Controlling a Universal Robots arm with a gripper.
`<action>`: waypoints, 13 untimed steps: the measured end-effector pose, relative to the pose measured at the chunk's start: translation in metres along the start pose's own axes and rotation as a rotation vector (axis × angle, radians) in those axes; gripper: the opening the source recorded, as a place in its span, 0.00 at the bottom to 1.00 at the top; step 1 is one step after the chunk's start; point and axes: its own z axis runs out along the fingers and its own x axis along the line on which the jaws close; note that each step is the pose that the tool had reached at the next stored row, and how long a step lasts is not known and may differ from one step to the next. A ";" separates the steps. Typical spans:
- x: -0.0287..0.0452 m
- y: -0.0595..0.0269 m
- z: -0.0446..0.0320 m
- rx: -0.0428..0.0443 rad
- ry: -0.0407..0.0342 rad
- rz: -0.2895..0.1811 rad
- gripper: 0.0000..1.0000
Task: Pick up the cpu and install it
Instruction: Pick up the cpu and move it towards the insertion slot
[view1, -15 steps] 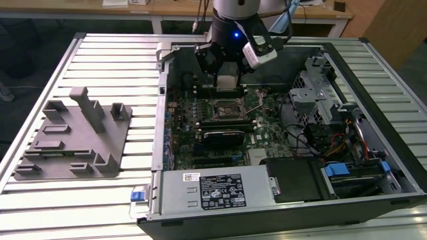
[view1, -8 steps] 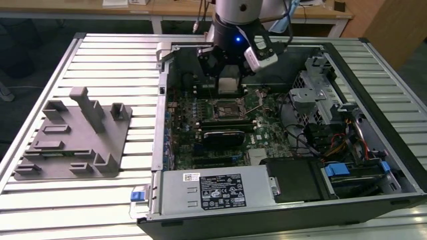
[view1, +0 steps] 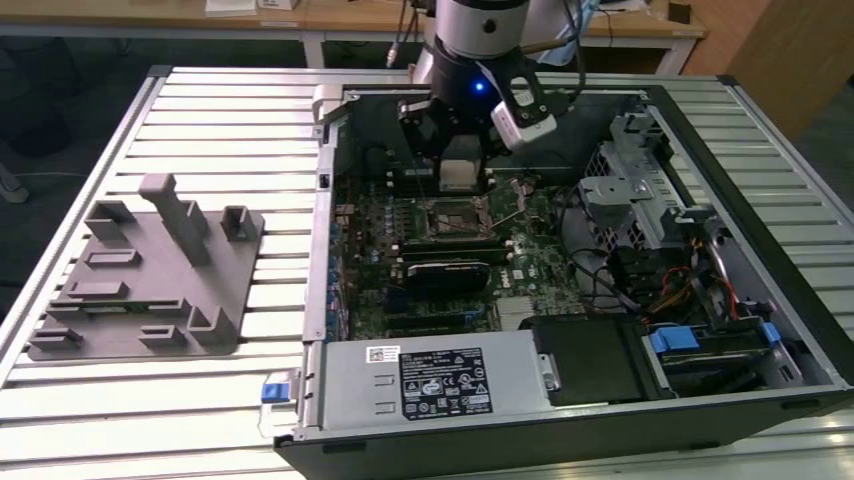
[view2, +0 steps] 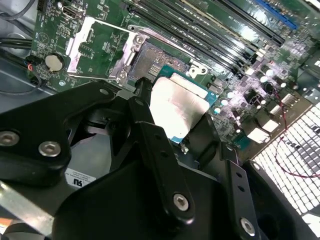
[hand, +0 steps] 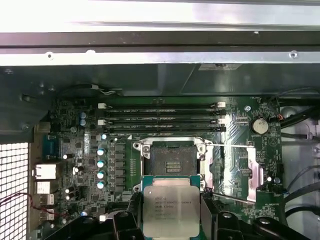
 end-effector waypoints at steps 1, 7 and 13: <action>-0.0002 0.0004 0.0009 -0.0001 0.0000 0.000 0.55; -0.0006 0.0026 0.0060 -0.0002 0.0002 -0.002 0.55; -0.0006 0.0057 0.0115 -0.0002 0.0004 -0.005 0.55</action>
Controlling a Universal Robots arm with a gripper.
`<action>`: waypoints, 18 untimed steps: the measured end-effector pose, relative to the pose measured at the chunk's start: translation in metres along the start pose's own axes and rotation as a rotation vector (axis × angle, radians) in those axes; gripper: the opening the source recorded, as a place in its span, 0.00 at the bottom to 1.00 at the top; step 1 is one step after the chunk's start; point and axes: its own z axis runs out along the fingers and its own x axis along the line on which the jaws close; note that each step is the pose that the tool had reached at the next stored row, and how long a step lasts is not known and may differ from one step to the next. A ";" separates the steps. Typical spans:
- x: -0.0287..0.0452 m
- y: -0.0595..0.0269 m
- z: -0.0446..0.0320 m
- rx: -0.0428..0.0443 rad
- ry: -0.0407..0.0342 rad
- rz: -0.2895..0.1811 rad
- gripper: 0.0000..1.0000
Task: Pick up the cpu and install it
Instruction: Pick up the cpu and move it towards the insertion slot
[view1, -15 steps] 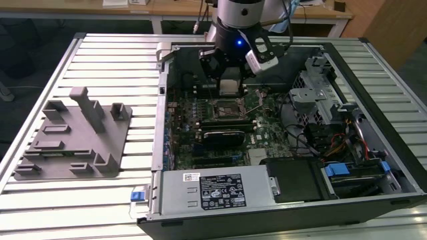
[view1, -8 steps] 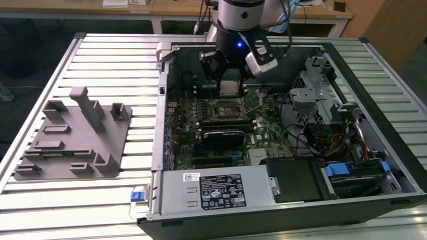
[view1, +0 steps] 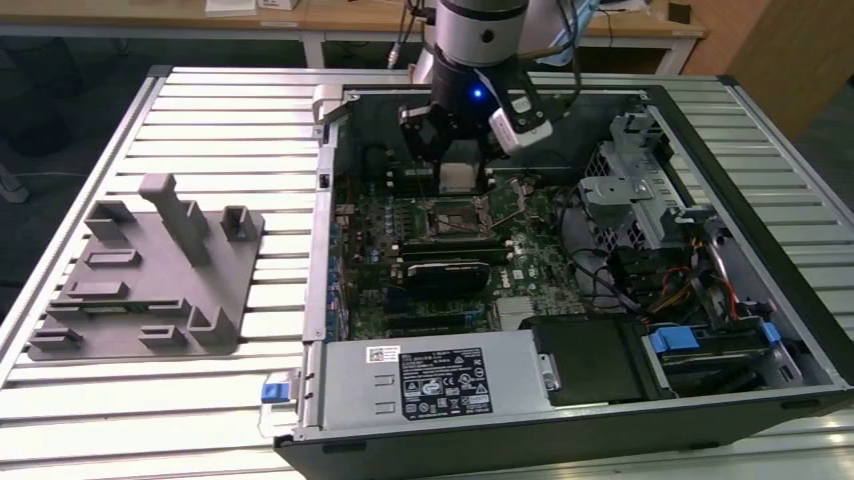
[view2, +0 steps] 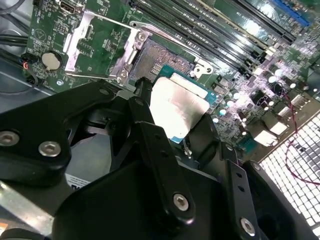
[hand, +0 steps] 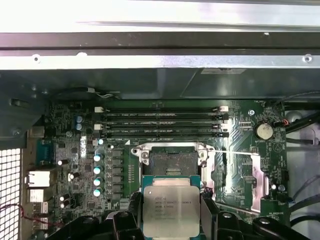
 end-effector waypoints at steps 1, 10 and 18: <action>0.0000 0.0005 0.0011 0.0001 0.0000 0.000 0.55; 0.0001 0.0018 0.0090 0.0003 0.0003 -0.002 0.55; 0.0001 0.0017 0.0107 0.0017 -0.0025 0.004 0.55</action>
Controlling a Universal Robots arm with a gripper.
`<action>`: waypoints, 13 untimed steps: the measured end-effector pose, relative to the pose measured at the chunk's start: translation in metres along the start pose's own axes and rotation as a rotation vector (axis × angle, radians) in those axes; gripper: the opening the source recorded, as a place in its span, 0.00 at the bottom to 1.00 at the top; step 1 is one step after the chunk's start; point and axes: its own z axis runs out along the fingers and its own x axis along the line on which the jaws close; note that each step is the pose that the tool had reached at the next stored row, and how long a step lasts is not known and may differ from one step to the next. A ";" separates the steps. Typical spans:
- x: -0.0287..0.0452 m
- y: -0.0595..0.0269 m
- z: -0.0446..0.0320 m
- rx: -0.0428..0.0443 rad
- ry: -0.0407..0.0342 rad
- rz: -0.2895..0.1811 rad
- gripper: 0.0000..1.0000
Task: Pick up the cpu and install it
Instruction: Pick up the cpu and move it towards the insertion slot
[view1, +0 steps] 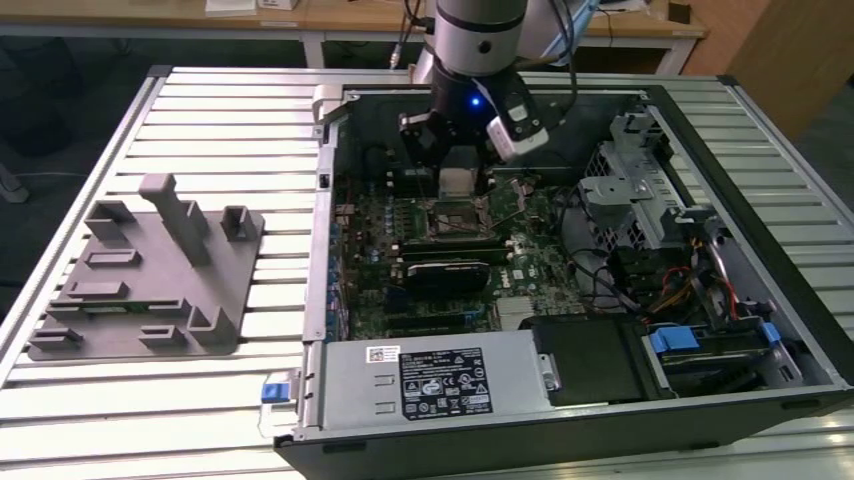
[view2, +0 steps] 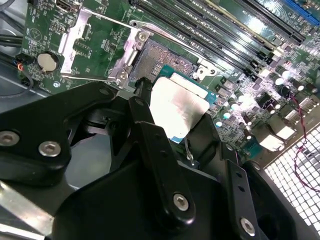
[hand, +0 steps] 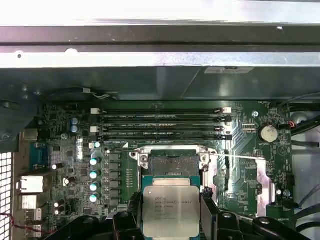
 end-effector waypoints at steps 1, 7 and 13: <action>0.0000 0.0000 0.0005 0.0013 -0.0012 0.004 0.55; 0.0007 -0.0002 0.0027 0.0162 -0.0343 0.014 0.55; 0.0055 -0.0004 0.0058 0.0161 -0.0476 0.017 0.55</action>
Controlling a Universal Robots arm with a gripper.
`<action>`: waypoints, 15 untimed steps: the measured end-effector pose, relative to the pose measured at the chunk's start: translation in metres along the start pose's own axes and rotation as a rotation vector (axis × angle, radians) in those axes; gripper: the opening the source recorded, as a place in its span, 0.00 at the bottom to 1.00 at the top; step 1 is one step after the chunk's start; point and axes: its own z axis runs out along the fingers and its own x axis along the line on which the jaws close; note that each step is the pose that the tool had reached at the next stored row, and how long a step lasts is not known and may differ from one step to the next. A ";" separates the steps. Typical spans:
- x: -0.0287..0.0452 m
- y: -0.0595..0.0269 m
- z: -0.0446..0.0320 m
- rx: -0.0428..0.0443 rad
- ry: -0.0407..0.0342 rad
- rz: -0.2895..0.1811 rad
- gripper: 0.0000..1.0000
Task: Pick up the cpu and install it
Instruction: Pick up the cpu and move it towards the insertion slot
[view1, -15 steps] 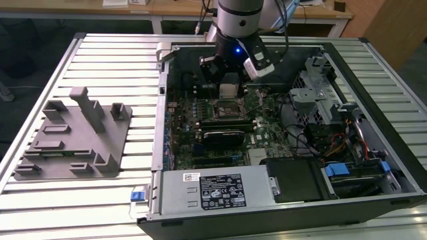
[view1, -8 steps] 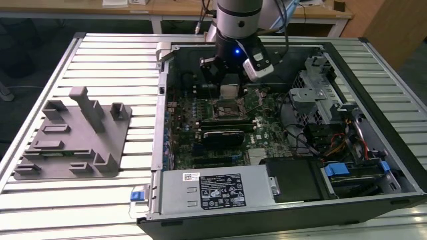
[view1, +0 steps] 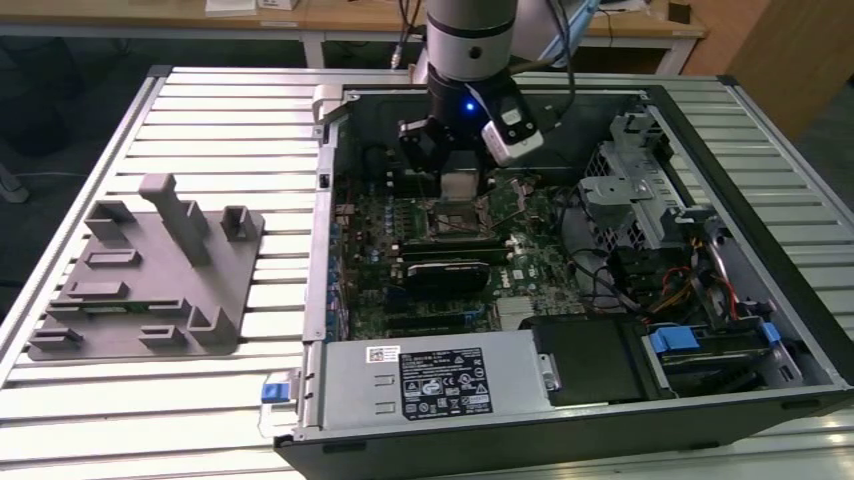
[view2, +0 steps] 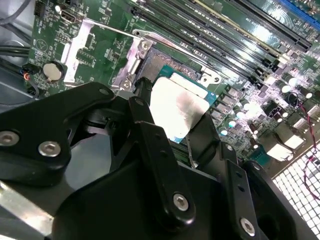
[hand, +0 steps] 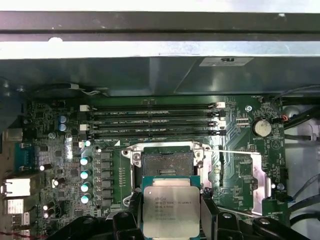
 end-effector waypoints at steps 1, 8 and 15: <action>0.0005 -0.0001 0.0007 0.0002 -0.0001 0.003 0.55; 0.0010 -0.0003 0.0053 0.0014 -0.0004 0.022 0.55; 0.0012 -0.0005 0.0089 0.0022 -0.0010 0.033 0.55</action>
